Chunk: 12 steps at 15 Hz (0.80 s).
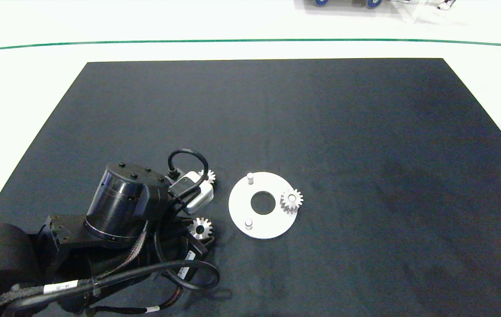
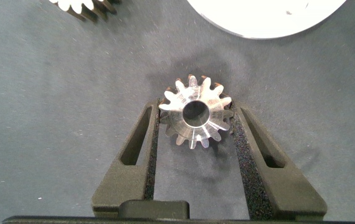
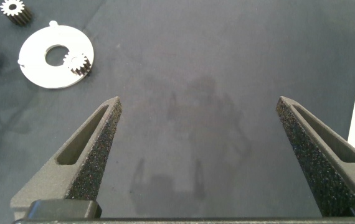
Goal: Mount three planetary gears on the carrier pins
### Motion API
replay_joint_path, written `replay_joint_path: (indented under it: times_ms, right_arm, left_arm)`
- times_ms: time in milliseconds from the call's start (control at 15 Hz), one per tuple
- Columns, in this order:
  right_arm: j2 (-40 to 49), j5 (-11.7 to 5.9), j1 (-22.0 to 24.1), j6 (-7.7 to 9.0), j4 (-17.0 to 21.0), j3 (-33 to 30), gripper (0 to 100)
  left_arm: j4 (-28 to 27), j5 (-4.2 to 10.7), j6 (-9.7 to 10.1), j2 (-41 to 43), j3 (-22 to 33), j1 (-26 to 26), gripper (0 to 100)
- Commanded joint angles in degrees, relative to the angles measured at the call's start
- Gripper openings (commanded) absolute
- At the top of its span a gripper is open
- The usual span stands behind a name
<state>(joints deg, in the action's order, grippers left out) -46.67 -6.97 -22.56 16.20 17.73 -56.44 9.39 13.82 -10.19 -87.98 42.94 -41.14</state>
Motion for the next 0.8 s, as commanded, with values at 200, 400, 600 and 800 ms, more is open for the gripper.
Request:
replay_joint_path:
  times_ms: [200, 400, 600, 800]
  right_arm:
    - [-0.18, -0.41, 0.06, 0.15, 0.12, -0.42, 100]
    - [0.00, -0.50, 0.24, 0.15, 0.12, -0.42, 100]
    - [0.00, -0.50, 0.15, 0.06, 0.12, -0.42, 100]
    - [0.17, -0.50, 0.24, 0.06, -1.20, -0.42, 100]
  left_arm:
    - [0.02, 0.15, 0.00, 1.58, 1.36, -2.19, 19]
    - [-0.07, 0.15, 0.08, 1.23, 5.05, -4.82, 19]
    - [-0.16, 0.15, 0.08, 0.79, 6.72, -6.58, 19]
    - [0.02, 0.15, 0.17, 0.35, 6.81, -7.99, 19]
